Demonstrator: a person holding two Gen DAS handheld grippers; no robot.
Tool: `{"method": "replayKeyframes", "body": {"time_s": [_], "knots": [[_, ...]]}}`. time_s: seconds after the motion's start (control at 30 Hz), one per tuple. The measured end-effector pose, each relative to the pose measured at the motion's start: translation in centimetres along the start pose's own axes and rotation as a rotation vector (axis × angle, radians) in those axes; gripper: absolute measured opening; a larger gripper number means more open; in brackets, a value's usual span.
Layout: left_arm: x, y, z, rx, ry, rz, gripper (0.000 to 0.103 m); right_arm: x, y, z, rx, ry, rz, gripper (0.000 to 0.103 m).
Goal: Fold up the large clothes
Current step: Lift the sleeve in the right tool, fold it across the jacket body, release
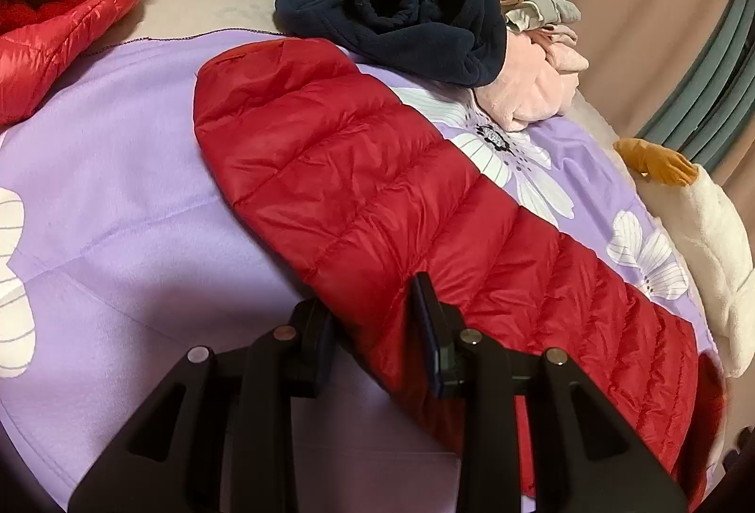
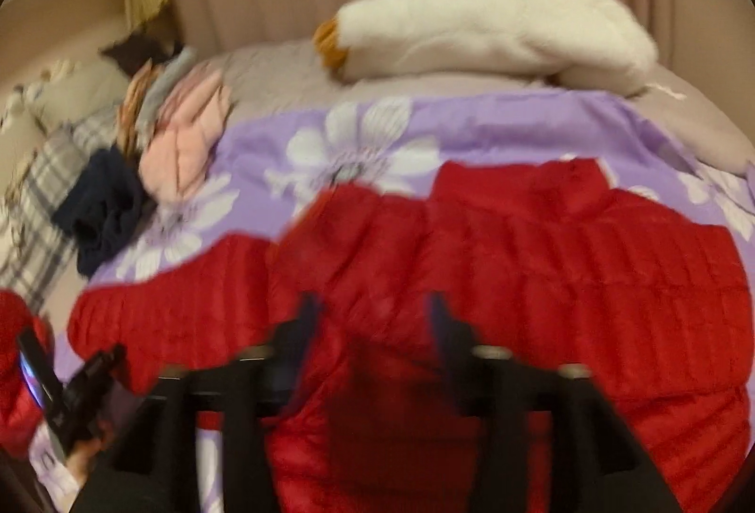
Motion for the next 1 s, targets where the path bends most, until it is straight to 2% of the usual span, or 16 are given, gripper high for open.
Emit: {"method": "replayKeyframes", "body": {"time_s": [0.07,0.17,0.23,0.3,0.37,0.47,0.5,0.53,0.6,0.67,0.77,0.87,1.0], "knots": [[0.0,0.0,0.1,0.006,0.006,0.000,0.032,-0.3,1.4,-0.8,0.007,-0.036,-0.027,0.080],[-0.1,0.0,0.1,0.012,0.013,0.001,0.032,-0.3,2.9,-1.7,-0.032,-0.071,-0.050,0.080],[-0.1,0.0,0.1,0.011,0.012,0.001,0.032,-0.3,4.0,-2.4,-0.002,-0.067,-0.066,0.080],[-0.1,0.0,0.1,0.012,0.012,0.001,0.032,-0.2,4.7,-3.5,0.139,-0.045,-0.047,0.080],[-0.1,0.0,0.1,0.012,0.013,0.001,0.032,0.0,4.8,-5.2,0.316,0.011,0.001,0.080],[-0.1,0.0,0.1,0.011,0.013,0.001,0.032,1.1,4.8,-9.3,0.467,0.036,0.037,0.080],[-0.1,0.0,0.1,0.010,0.011,0.001,0.032,1.9,4.8,-11.1,0.496,0.012,0.055,0.073],[-0.1,0.0,0.1,0.010,0.011,0.001,0.032,2.9,4.5,-13.2,0.508,-0.030,0.080,0.066],[-0.1,0.0,0.1,0.007,0.009,0.000,0.032,4.6,3.9,-16.3,0.509,-0.093,0.147,0.040],[-0.1,0.0,0.2,0.007,0.008,0.000,0.032,7.0,2.7,-19.2,0.531,-0.162,0.225,0.029],[-0.1,0.0,0.2,0.006,0.008,0.000,0.032,11.0,1.2,-21.5,0.578,-0.216,0.262,0.029],[-0.1,0.0,0.2,0.005,0.008,0.000,0.032,13.5,1.3,-22.5,0.528,-0.306,0.181,0.029],[-0.1,0.1,0.2,0.005,0.007,0.000,0.032,14.1,2.0,-23.4,0.460,-0.399,0.134,0.030]]}}
Point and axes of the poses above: each gripper's, at about its wrist camera, not at the fingertips, and y roughly against the way its jaws point, z to its left, x to its underside, the point moved 1 cm from there along -y, roughly the way its jaws point, and after that the axes turned 13 degrees about y, right-handed, at the moved point
